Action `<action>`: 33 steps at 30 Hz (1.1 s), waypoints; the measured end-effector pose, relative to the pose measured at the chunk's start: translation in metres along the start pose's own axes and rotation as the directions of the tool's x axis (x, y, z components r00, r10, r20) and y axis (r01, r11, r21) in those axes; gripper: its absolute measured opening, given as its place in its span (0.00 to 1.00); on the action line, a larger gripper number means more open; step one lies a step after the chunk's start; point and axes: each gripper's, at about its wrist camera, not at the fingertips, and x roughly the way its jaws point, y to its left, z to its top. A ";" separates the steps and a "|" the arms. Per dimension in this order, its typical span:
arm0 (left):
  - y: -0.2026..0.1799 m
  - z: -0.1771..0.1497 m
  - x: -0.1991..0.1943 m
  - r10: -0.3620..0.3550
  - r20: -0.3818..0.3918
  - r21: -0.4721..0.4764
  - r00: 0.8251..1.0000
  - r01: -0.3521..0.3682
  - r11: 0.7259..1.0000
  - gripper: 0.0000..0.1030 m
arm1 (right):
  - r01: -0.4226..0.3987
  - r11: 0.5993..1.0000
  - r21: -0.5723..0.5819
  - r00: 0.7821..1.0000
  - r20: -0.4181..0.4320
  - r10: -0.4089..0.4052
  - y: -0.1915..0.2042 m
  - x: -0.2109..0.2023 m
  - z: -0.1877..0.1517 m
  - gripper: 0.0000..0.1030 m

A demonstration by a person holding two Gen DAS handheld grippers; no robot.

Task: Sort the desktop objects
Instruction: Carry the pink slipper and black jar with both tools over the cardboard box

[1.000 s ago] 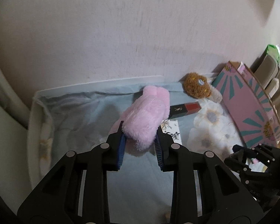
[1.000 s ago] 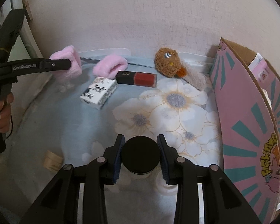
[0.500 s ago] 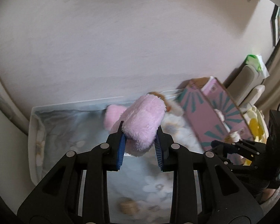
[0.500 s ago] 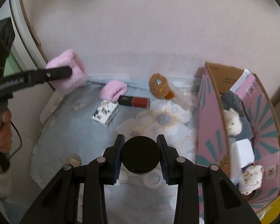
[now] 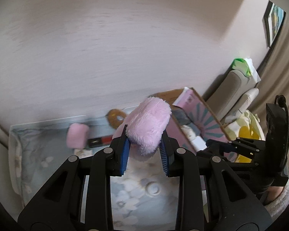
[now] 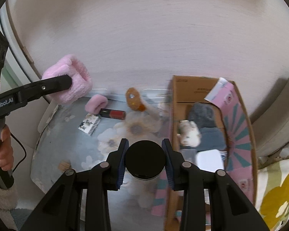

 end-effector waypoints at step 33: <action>-0.150 0.013 0.108 -0.092 -0.082 0.100 0.992 0.100 0.990 0.24 | -0.021 1.000 0.001 0.994 -0.111 0.021 -0.097 0.007 -0.022 0.31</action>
